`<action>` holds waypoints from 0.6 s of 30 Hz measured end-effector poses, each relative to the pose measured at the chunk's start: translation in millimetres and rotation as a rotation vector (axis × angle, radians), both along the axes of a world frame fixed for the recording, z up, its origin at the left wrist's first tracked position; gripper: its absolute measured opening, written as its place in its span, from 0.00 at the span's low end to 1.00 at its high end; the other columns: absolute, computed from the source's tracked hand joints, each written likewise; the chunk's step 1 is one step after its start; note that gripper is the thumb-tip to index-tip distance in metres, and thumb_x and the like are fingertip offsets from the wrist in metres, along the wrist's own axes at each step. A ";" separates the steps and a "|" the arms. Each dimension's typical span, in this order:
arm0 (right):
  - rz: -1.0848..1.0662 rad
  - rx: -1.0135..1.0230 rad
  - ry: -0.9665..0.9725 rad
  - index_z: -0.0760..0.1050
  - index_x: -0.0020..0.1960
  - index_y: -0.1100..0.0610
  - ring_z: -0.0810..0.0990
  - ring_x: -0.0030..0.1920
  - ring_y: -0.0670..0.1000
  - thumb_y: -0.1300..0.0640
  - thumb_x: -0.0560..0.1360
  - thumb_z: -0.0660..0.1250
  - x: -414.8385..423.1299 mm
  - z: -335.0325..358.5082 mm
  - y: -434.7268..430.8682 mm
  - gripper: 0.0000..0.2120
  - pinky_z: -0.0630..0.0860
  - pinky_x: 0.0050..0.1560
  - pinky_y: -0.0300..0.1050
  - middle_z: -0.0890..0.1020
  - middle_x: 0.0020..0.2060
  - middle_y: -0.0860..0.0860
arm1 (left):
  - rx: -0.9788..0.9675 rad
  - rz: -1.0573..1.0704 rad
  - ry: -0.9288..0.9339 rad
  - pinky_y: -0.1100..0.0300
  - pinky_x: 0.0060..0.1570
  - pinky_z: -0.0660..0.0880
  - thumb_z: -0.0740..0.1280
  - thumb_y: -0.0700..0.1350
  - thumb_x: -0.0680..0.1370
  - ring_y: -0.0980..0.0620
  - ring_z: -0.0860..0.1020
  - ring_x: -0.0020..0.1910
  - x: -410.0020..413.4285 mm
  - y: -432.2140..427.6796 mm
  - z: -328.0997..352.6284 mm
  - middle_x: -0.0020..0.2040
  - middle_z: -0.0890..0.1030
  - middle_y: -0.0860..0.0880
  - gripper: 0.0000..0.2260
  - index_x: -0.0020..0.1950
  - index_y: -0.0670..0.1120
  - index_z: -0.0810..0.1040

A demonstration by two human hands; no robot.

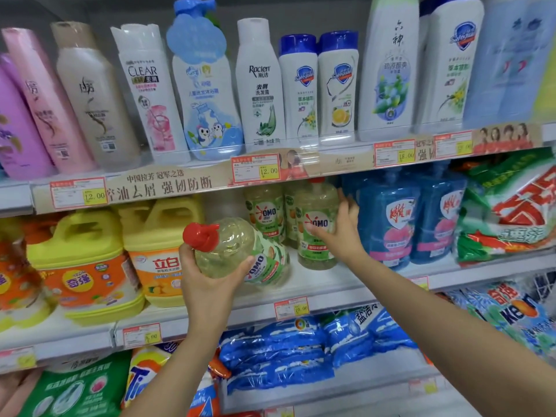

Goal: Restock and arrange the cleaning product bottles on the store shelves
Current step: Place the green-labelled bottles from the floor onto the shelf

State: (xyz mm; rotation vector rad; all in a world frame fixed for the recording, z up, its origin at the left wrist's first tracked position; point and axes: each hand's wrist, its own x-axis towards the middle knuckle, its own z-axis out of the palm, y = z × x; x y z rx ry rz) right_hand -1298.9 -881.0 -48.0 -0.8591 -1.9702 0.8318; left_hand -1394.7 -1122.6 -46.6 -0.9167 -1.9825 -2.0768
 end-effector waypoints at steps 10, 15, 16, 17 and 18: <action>0.010 -0.033 0.064 0.46 0.80 0.48 0.64 0.72 0.58 0.57 0.68 0.79 -4.8 -13.4 5.4 0.52 0.67 0.69 0.58 0.64 0.71 0.58 | 0.022 0.028 -0.127 0.50 0.71 0.66 0.80 0.54 0.64 0.50 0.70 0.68 -12.1 52.7 -19.7 0.66 0.73 0.51 0.41 0.72 0.51 0.64; -0.022 0.027 0.052 0.46 0.80 0.46 0.68 0.70 0.58 0.58 0.69 0.78 -6.7 -23.0 13.7 0.52 0.71 0.66 0.60 0.65 0.70 0.57 | -0.029 0.071 -0.115 0.51 0.70 0.66 0.79 0.58 0.65 0.51 0.68 0.69 -32.5 78.0 -16.1 0.69 0.70 0.52 0.42 0.73 0.50 0.64; -0.019 0.039 0.049 0.46 0.80 0.46 0.68 0.70 0.58 0.58 0.70 0.78 -6.3 -25.0 16.2 0.52 0.71 0.66 0.61 0.65 0.70 0.57 | -0.061 0.085 -0.098 0.54 0.68 0.66 0.79 0.57 0.66 0.52 0.68 0.67 -37.0 82.1 -12.4 0.68 0.69 0.52 0.41 0.72 0.48 0.65; -0.009 0.049 0.049 0.45 0.80 0.45 0.69 0.69 0.59 0.58 0.70 0.77 -5.8 -27.0 18.4 0.51 0.71 0.66 0.61 0.66 0.70 0.57 | -0.083 0.094 -0.075 0.55 0.65 0.67 0.79 0.57 0.66 0.53 0.69 0.65 -40.9 86.5 -8.4 0.67 0.70 0.52 0.39 0.71 0.47 0.66; 0.006 0.059 0.054 0.45 0.80 0.45 0.69 0.69 0.59 0.57 0.71 0.77 -5.1 -28.3 20.4 0.51 0.71 0.65 0.61 0.66 0.70 0.57 | -0.104 0.100 -0.044 0.55 0.62 0.69 0.80 0.56 0.65 0.52 0.72 0.62 -44.3 91.3 -5.1 0.64 0.73 0.52 0.37 0.68 0.47 0.69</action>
